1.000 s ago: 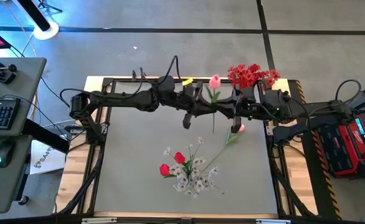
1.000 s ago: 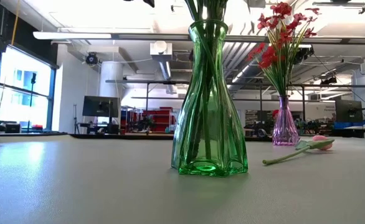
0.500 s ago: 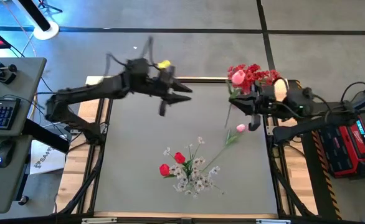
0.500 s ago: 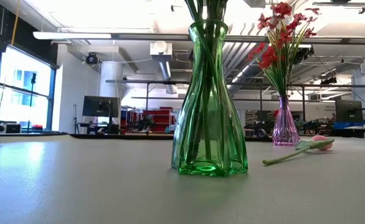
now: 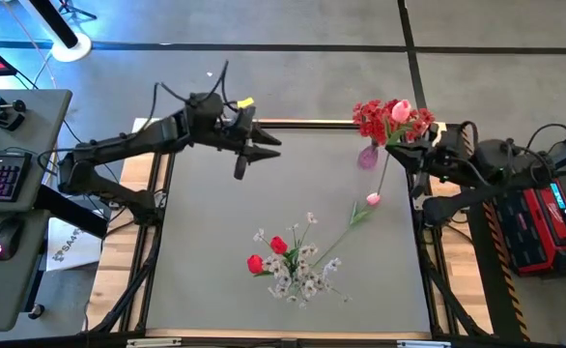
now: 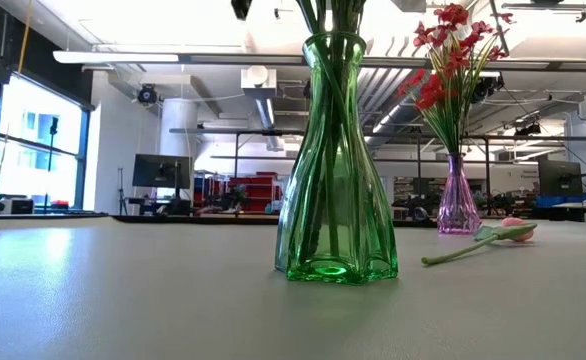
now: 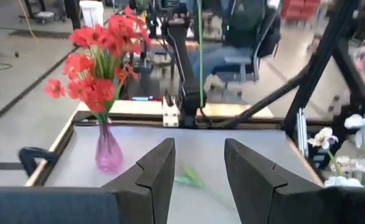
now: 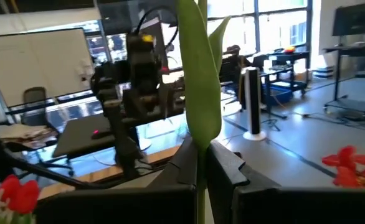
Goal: Sort flowers into vase by color
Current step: Put the top pink flower into the violet vase
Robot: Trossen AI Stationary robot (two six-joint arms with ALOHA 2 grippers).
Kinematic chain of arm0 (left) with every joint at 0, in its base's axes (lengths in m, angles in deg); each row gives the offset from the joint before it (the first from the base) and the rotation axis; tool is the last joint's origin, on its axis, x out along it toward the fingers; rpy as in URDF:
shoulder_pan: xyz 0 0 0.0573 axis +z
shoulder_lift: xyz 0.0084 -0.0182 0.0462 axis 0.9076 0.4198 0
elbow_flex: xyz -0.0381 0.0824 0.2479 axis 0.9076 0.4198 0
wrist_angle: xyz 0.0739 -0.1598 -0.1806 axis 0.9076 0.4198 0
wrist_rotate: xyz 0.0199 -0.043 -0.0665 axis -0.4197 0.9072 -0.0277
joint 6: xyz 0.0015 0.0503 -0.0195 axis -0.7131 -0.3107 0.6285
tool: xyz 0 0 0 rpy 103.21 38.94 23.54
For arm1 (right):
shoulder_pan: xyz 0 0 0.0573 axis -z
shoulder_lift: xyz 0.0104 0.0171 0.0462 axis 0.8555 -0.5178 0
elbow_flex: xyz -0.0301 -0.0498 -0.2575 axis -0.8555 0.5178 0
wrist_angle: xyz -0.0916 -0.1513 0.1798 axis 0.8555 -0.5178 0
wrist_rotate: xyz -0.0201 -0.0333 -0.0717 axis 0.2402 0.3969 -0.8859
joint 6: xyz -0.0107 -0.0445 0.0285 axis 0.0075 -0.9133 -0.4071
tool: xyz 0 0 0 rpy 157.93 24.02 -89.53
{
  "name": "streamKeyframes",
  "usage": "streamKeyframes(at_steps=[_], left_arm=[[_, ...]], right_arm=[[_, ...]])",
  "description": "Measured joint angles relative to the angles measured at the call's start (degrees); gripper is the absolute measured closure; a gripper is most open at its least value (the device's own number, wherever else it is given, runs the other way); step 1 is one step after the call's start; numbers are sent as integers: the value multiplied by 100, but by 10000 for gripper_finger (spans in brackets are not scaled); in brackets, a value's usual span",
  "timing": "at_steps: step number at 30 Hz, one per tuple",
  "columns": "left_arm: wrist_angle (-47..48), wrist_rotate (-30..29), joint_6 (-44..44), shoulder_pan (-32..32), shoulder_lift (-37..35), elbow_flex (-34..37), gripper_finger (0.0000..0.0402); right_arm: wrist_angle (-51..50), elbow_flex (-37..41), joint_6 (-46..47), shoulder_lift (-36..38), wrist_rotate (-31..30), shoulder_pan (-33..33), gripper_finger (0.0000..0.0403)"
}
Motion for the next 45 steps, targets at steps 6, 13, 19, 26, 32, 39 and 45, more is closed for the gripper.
streamKeyframes(at_steps=[6,13,19,26,32,39,45], left_arm=[[-1625,-13,714,111,-624,1454,273],[-1835,-399,946,250,-1523,2506,273],[-1846,-839,848,258,-1957,2798,273],[-1927,-1008,843,258,-1906,2798,273],[-1942,-1008,843,243,-1880,2798,273],[-1938,-1008,843,243,-1876,2798,273],[-1938,-1007,843,243,-1878,2798,273]], right_arm=[[-24,340,104,23,-596,-399,403],[242,899,385,134,-965,-704,403],[624,999,86,275,-1549,-765,403],[436,997,-88,251,-1369,-651,403],[243,999,1045,184,-1248,-649,403],[-99,999,964,272,-1620,-725,403],[-906,1258,2015,298,-2079,-745,403]])
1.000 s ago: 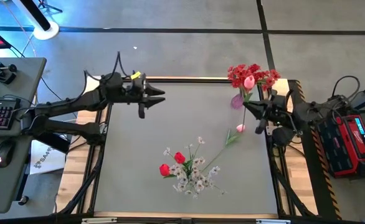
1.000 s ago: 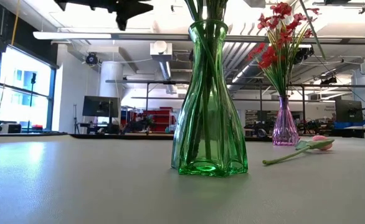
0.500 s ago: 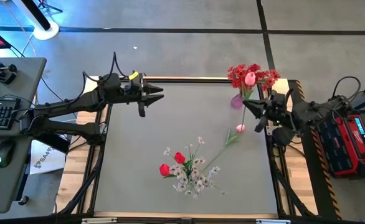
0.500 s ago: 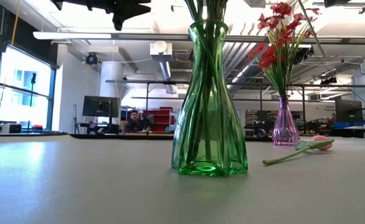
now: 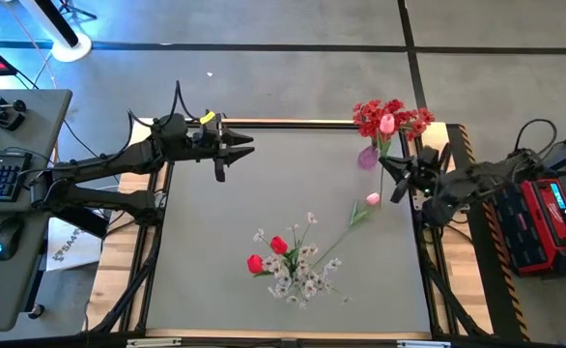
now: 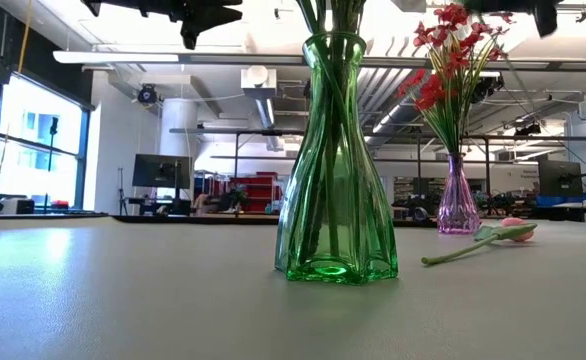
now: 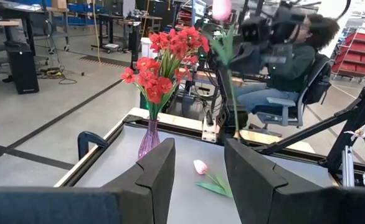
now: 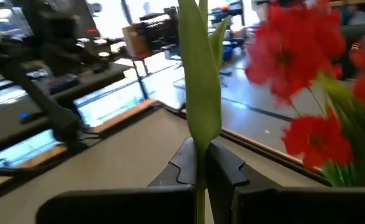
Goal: Sort flowers into vase by color
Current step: Put the top pink flower into the violet vase
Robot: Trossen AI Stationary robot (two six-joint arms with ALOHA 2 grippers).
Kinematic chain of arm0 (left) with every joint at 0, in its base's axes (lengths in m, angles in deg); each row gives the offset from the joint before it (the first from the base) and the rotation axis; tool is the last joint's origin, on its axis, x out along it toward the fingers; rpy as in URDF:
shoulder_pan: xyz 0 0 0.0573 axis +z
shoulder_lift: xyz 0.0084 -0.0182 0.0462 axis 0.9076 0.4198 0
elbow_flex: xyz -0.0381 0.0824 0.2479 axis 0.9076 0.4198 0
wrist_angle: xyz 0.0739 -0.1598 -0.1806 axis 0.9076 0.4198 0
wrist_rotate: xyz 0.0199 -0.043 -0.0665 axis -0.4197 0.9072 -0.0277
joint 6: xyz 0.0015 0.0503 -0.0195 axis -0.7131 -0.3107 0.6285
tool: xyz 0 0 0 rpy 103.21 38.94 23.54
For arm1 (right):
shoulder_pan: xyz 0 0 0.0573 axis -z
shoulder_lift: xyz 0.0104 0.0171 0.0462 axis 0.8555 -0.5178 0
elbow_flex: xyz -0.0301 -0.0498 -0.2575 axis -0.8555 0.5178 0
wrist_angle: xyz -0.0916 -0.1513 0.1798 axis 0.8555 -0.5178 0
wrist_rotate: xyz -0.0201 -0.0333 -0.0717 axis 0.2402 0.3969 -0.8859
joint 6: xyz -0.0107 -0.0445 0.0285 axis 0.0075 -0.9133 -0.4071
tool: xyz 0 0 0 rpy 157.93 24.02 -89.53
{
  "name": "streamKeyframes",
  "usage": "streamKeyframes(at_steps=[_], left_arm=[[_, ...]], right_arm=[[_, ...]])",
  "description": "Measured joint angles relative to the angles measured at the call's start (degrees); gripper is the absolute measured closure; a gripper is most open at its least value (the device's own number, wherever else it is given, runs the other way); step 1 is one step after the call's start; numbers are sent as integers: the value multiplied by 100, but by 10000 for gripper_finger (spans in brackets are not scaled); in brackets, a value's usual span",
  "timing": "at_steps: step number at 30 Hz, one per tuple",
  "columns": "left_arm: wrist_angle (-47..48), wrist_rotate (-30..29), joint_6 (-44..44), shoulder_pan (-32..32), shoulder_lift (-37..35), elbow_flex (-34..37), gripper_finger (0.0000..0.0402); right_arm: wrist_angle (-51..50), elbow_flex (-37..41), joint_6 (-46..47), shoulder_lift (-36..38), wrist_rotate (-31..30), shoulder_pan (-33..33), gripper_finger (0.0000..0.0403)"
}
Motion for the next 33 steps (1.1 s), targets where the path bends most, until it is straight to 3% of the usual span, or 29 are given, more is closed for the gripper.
streamKeyframes(at_steps=[4,8,10,14,16,20,25,29,33], left_arm=[[2,2,0,0,2,0,273],[2,0,0,0,2,0,273],[2,2,0,0,0,0,273],[2,2,0,0,0,0,273],[4,2,0,0,2,0,273],[2,2,0,0,2,0,273],[3,2,-2,0,1,0,273],[4,2,0,0,0,0,273],[4,2,-2,-1,1,0,273]], right_arm=[[393,578,133,171,-774,-84,403],[513,1072,1081,481,-1970,-191,403],[514,1276,1235,632,-2032,-232,403],[634,1502,1109,764,-1487,-343,403],[1121,1479,342,759,-1227,-435,403],[3175,1309,-2488,753,-712,-517,403],[5998,1045,-5564,766,-967,-414,403],[8298,923,-7363,770,-392,-197,403],[9393,869,-8552,770,-133,-21,403]])
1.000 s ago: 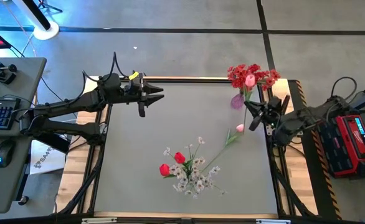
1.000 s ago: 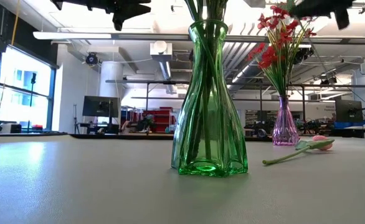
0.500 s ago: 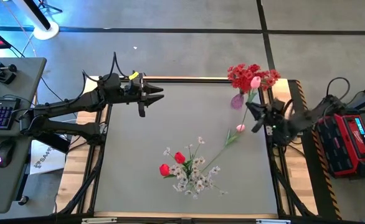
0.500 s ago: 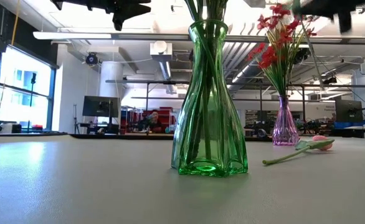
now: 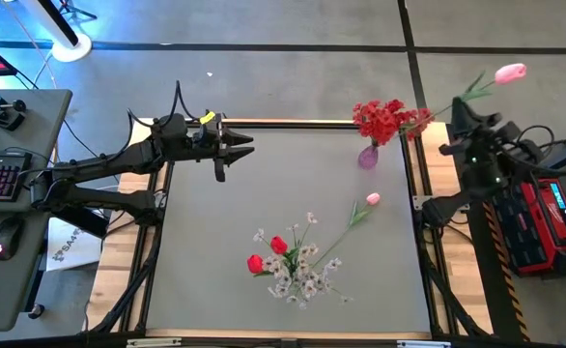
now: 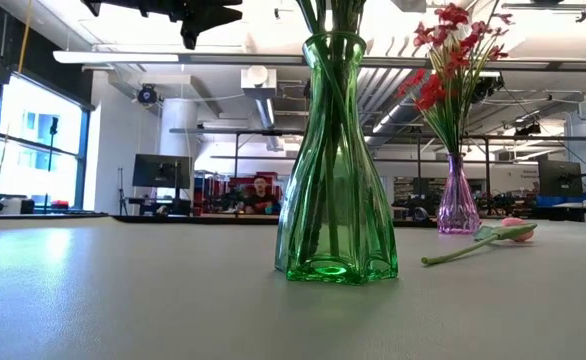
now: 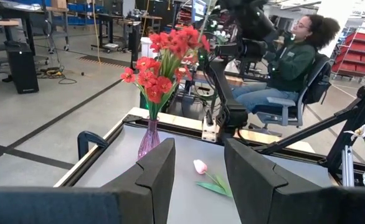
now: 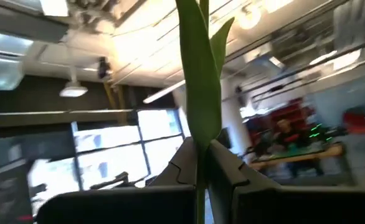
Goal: Sort flowers into vase by color
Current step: Put the top pink flower into the violet vase
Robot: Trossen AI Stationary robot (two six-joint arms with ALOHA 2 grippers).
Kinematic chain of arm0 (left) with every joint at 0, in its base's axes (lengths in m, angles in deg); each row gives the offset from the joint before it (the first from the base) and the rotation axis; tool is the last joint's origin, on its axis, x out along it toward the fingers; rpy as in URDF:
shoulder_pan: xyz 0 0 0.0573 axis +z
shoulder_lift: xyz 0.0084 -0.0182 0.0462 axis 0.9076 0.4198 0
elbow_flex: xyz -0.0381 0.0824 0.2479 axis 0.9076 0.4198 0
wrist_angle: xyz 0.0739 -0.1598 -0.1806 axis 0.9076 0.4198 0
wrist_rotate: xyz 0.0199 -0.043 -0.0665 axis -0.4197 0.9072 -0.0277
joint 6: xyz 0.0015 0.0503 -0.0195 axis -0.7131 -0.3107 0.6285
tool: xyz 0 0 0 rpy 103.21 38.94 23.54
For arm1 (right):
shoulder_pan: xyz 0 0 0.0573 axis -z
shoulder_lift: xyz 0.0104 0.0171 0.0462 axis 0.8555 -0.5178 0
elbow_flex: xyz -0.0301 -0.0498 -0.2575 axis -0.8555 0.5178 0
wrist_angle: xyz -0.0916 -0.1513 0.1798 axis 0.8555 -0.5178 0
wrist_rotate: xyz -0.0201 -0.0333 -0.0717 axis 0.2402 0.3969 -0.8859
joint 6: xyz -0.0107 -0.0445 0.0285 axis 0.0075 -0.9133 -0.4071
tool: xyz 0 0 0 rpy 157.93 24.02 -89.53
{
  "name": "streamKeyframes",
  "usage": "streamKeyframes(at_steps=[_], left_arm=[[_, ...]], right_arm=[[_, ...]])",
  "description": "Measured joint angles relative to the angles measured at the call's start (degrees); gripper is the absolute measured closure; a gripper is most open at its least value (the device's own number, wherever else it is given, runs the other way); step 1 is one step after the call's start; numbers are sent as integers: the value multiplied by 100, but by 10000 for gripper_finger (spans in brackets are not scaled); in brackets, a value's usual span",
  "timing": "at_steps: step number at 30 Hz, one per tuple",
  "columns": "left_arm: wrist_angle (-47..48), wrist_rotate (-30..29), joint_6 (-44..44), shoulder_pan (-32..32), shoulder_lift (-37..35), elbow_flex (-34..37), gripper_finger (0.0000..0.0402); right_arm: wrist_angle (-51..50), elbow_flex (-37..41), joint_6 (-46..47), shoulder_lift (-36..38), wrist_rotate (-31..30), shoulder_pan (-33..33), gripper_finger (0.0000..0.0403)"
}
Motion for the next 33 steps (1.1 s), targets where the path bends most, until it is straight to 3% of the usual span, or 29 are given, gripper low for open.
streamKeyframes(at_steps=[5,13,17,22,26,33], left_arm=[[0,0,0,-1,1,0,273],[0,0,0,-1,0,0,273],[0,0,0,-1,1,0,273],[0,0,0,-1,0,0,273],[0,0,0,-1,0,0,273],[-4,0,0,-1,-1,0,273]], right_arm=[[185,0,-548,-4,184,286,403],[229,-303,-1742,-13,976,733,403],[230,-407,-2240,-13,956,843,403],[545,-123,-2241,-22,441,1070,403],[2148,541,-2268,-10,174,1526,403],[2279,1653,-1283,394,32,2223,403]])
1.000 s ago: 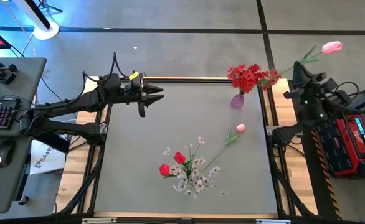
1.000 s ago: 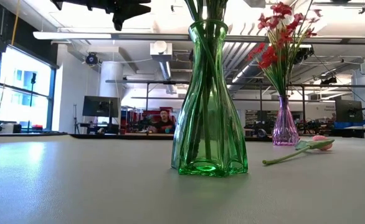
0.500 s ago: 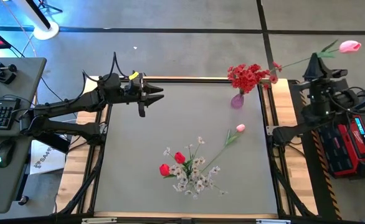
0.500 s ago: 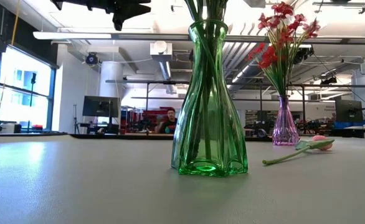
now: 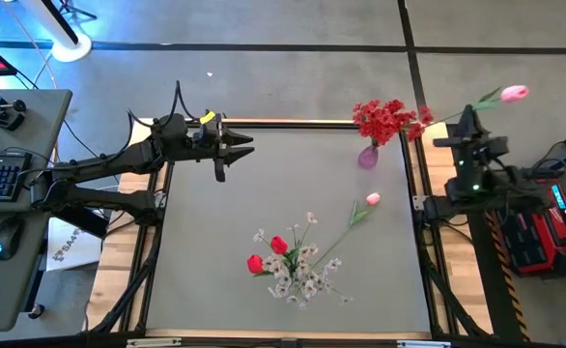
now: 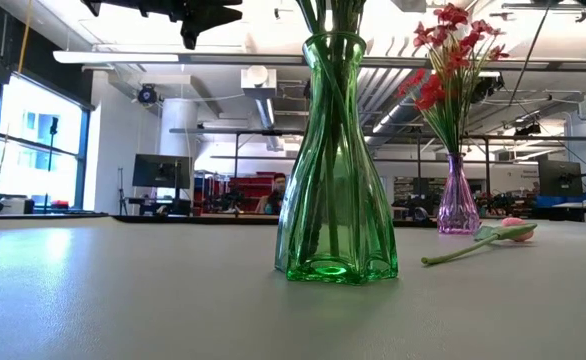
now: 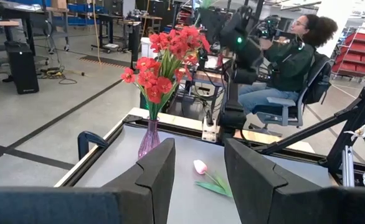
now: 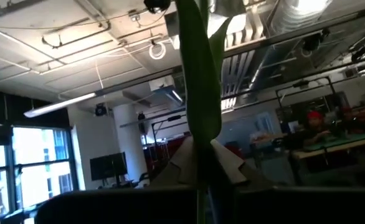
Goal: Sort flowers into vase by color
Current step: Put the top pink flower into the violet vase
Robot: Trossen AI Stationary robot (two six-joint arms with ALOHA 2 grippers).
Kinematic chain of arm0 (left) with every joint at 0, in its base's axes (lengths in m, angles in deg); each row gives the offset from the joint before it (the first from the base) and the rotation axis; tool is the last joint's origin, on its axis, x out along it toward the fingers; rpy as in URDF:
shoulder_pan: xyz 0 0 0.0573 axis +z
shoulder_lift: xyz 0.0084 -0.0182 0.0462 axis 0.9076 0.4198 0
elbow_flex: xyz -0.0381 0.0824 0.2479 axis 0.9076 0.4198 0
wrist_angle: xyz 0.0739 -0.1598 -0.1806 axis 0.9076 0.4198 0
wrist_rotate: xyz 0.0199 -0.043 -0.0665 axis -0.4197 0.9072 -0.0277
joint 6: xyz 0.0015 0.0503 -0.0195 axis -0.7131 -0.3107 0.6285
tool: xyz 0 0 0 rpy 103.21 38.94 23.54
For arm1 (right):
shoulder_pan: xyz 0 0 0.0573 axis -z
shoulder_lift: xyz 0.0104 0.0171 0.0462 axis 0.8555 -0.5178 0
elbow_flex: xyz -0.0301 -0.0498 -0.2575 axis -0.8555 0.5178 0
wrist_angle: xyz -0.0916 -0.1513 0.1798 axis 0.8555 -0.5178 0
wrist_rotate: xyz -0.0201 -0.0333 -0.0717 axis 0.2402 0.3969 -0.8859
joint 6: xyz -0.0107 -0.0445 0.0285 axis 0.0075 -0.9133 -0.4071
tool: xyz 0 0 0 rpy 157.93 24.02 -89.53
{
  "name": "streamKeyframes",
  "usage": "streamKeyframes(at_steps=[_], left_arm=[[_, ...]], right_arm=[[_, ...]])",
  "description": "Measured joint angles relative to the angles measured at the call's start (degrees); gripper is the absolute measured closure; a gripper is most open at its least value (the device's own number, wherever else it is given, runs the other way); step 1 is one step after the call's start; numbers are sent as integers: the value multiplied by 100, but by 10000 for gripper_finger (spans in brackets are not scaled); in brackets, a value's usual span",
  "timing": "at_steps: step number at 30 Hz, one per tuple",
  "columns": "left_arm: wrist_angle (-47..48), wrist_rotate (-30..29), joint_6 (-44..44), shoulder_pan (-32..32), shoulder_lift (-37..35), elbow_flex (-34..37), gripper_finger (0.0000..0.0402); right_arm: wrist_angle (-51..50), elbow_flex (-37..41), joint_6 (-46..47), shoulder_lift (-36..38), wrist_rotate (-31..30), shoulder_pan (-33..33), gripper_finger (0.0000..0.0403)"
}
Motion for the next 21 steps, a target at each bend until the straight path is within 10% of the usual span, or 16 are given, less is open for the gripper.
streamKeyframes(at_steps=[21], left_arm=[[2,0,0,0,0,0,273]], right_arm=[[-1933,1143,4386,-215,685,1957,403]])
